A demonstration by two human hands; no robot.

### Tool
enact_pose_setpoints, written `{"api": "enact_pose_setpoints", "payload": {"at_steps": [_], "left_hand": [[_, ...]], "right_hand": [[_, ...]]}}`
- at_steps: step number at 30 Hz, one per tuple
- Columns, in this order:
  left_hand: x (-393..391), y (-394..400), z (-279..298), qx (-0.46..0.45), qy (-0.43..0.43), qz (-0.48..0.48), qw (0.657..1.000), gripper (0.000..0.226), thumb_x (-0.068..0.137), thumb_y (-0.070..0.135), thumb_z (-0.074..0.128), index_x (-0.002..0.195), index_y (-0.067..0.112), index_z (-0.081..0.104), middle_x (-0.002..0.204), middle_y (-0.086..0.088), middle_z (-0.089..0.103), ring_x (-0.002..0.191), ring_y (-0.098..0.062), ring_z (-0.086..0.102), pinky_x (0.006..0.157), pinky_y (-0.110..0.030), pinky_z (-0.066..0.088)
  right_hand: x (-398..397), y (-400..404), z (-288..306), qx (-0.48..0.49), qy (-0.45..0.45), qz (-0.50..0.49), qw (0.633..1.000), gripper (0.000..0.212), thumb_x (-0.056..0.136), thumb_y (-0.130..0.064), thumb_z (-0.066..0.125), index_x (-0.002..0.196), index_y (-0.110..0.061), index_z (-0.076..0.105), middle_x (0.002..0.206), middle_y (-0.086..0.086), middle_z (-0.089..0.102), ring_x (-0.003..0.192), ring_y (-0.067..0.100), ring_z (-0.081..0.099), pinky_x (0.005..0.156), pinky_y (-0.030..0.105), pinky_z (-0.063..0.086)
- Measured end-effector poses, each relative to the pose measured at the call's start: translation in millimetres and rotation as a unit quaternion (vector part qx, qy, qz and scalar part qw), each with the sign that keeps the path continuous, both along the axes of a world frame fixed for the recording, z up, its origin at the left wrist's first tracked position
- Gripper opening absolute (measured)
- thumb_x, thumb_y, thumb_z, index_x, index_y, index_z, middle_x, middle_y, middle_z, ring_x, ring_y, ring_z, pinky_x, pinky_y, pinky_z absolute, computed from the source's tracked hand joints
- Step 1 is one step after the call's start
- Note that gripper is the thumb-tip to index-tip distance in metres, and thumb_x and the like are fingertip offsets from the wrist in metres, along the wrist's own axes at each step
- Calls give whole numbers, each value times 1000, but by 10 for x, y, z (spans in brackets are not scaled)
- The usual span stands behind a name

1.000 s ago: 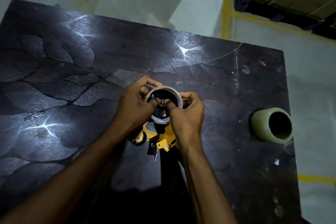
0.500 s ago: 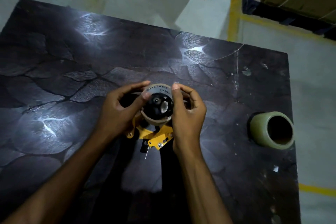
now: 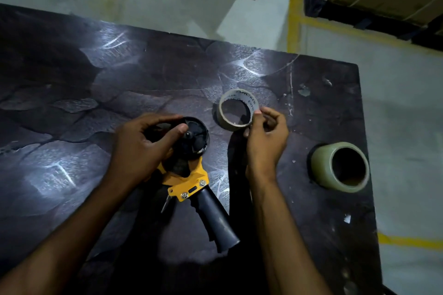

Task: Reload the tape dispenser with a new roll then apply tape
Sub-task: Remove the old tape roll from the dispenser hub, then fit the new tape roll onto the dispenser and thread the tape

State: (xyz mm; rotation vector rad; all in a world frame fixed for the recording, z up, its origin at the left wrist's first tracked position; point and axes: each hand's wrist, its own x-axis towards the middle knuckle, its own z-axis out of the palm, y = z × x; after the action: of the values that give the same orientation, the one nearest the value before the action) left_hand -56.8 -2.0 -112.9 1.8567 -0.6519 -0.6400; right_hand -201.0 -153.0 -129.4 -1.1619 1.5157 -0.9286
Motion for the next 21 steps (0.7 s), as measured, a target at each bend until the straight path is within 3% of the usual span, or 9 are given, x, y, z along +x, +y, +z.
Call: {"api": "enact_pose_setpoints", "payload": {"at_steps": [2,6,8,10,12,14,18,21], "left_hand": [[-7,-54,-7,12,-13,-12,1000,26,85,31,85,109,23,83,103,12,79,92,1,76,81,-9,54],[-43,-159,2,29,-27,-33,999,33,76,57,79,103,37,81,94,17,81,87,2,77,79,-19,60],[-77,-195,-6,32,-34,-41,998,28,79,49,85,103,35,82,93,15,81,84,0,77,78,-24,62],[-116,-223,-8,35,-46,-52,997,24,83,38,88,105,30,84,94,13,82,84,1,77,78,-26,64],[-152,-242,-12,36,-49,-67,996,23,84,35,87,106,29,84,95,13,82,83,2,76,76,-28,64],[-194,-257,-8,34,-48,-85,995,23,84,36,86,105,29,84,94,13,81,75,5,74,71,-25,63],[-267,-268,17,29,-63,-115,991,26,84,38,84,106,24,84,93,9,82,68,8,72,64,-10,53],[-311,-276,29,23,-56,-124,990,33,80,47,80,106,27,84,94,9,82,66,7,73,63,-11,54]], "right_hand": [[-46,7,-30,-7,0,9,1000,12,95,-20,72,105,-23,69,93,-1,73,88,27,74,82,43,63],[-175,103,-51,-3,-14,70,997,29,97,-9,69,125,-19,67,116,1,77,99,2,71,91,22,58],[-293,219,-35,2,-15,107,994,36,99,-8,68,133,-20,64,123,-1,74,101,-8,69,90,12,53],[-458,360,-31,11,-9,130,991,37,101,-6,66,134,-21,63,124,-2,73,101,-12,67,92,13,51],[-647,491,-50,31,-2,130,991,29,101,-6,66,124,-24,70,120,-4,77,106,-2,71,98,29,57],[-836,583,-68,50,2,108,993,21,101,-6,65,109,-22,76,109,-4,82,102,8,76,92,37,61],[-1229,679,-62,75,24,47,996,27,101,-2,63,83,-19,74,76,-6,80,70,8,71,60,23,57],[-1566,671,-47,45,66,-4,997,30,99,-8,68,71,-17,67,63,0,71,58,12,65,52,24,52]]}}
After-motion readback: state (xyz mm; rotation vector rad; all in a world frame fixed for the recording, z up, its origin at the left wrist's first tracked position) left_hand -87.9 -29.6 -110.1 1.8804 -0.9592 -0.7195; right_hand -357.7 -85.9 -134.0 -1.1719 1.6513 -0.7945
